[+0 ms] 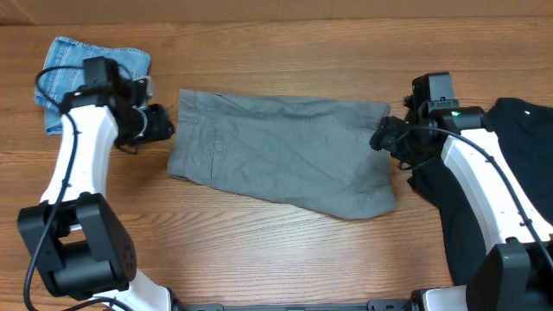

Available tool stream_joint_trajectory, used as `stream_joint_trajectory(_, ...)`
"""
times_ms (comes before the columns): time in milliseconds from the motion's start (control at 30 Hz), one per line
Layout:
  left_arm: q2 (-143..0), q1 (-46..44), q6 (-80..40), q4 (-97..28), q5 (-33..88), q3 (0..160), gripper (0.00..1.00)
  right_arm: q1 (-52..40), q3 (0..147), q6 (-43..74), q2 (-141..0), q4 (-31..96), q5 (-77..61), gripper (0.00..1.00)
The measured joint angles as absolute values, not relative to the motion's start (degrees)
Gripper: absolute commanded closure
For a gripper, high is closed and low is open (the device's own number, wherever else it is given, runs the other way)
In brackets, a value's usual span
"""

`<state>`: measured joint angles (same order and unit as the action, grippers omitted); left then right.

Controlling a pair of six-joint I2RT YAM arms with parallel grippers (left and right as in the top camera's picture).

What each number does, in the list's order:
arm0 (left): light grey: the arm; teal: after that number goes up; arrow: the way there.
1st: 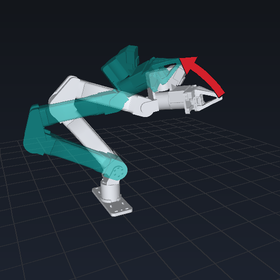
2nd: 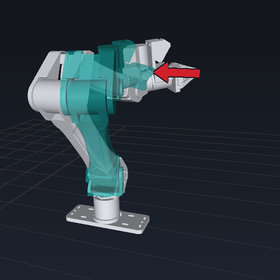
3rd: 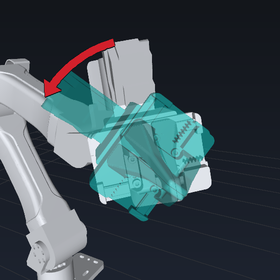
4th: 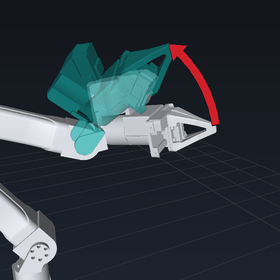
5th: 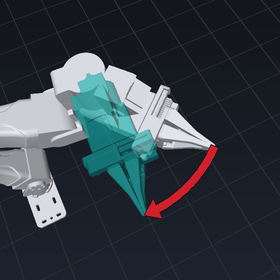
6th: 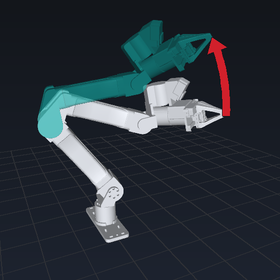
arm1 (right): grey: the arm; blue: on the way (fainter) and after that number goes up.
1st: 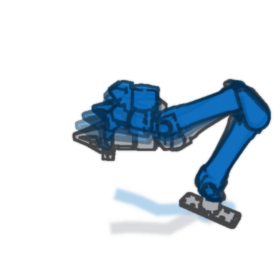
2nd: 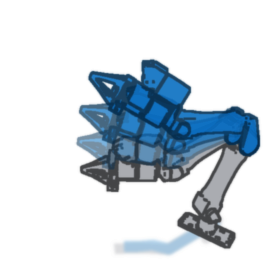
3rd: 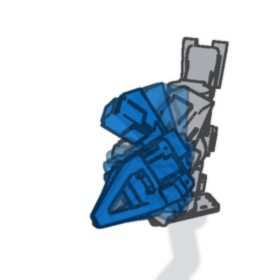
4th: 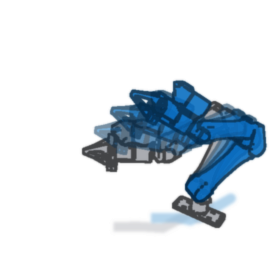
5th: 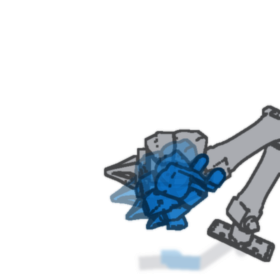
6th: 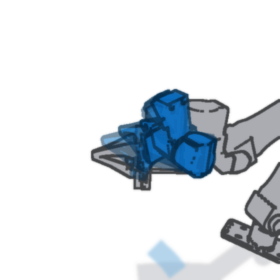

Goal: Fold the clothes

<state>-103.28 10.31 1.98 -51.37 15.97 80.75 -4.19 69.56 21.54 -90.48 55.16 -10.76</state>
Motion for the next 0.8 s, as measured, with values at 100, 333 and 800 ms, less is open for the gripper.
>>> stream_joint_trajectory(100,-103.88,7.60,4.58,-49.67,16.62,80.82,0.69,-5.13,69.56,20.78,-90.48,52.82,-14.61,0.56)
stream_joint_trajectory(333,-111.70,3.97,7.33,-50.41,16.73,81.08,0.88,-8.36,67.92,24.27,-91.22,49.25,-18.31,0.67)
stream_joint_trajectory(800,-118.78,7.22,-0.01,-56.27,11.05,82.13,0.96,-11.29,59.40,38.61,-104.57,49.91,-17.43,0.92)
